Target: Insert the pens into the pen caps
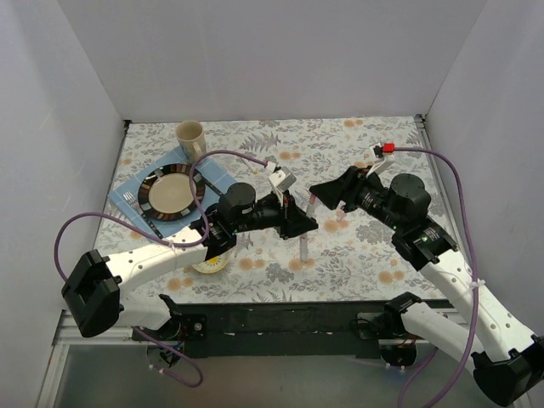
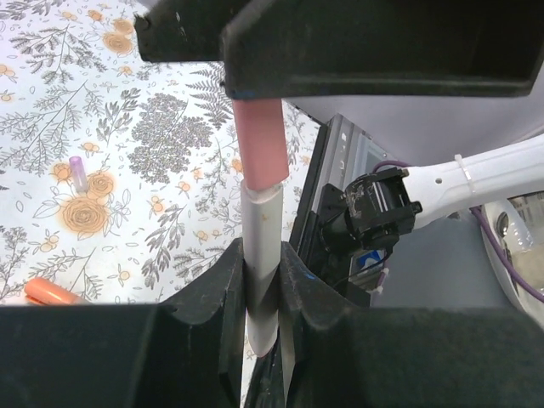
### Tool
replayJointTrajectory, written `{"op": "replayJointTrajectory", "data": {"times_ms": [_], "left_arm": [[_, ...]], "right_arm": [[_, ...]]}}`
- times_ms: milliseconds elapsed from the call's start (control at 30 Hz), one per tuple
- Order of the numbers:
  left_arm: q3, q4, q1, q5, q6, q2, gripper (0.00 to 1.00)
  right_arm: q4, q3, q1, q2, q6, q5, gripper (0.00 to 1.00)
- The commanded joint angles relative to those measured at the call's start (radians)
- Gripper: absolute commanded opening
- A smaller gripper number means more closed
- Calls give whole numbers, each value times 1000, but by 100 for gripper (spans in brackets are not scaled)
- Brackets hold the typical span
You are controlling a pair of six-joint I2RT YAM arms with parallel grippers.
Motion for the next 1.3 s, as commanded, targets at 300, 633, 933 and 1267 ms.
{"op": "replayJointTrajectory", "data": {"times_ms": [300,633,933,1267], "left_arm": [[55,-88,3,2,46,10,0],[77,-88,3,15,41,22,0],[69,-77,3,16,35,14,0],[63,-73,3,13,40,13,0]], "right_arm": [[192,36,13,22,24,-129,66],[174,31,62,56,9,-86,56],[143,34,84,51,-27,-25,56],[110,53,86,49,-56,17,57]]}}
